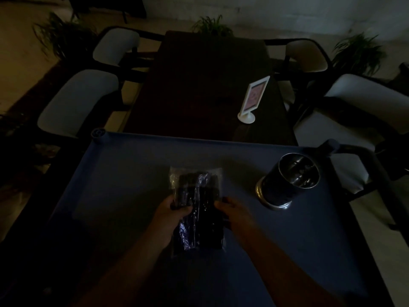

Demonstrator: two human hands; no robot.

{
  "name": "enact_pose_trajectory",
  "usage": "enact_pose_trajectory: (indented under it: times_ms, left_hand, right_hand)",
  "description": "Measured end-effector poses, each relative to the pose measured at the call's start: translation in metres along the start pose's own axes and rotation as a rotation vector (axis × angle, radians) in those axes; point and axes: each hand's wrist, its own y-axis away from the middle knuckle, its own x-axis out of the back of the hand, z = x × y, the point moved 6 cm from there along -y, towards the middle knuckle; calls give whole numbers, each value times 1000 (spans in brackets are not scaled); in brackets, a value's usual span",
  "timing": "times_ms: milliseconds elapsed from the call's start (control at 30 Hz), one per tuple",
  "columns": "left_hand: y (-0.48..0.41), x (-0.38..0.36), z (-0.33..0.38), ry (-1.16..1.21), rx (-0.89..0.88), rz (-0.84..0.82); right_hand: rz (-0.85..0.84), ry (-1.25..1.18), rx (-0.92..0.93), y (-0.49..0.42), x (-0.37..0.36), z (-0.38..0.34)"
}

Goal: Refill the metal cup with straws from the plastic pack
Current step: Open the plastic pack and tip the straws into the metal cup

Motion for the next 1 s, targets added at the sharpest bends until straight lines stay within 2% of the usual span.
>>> enact_pose_trajectory:
  times_ms: [133,467,767,1000]
  left_hand:
    - [5,0,1,92,-9,-39]
    - [21,-5,15,231,10,-193]
    - [31,-6,24,328,42,-225]
    - [49,-17,32,323,81,-354]
  right_hand:
    - [4,-13,39,4,4,-4]
    - [-142,-165,27,22,-2,-14]
    - [-167,-147,115,41,-3,-33]
    - [-180,-111,178,57,-1,-53]
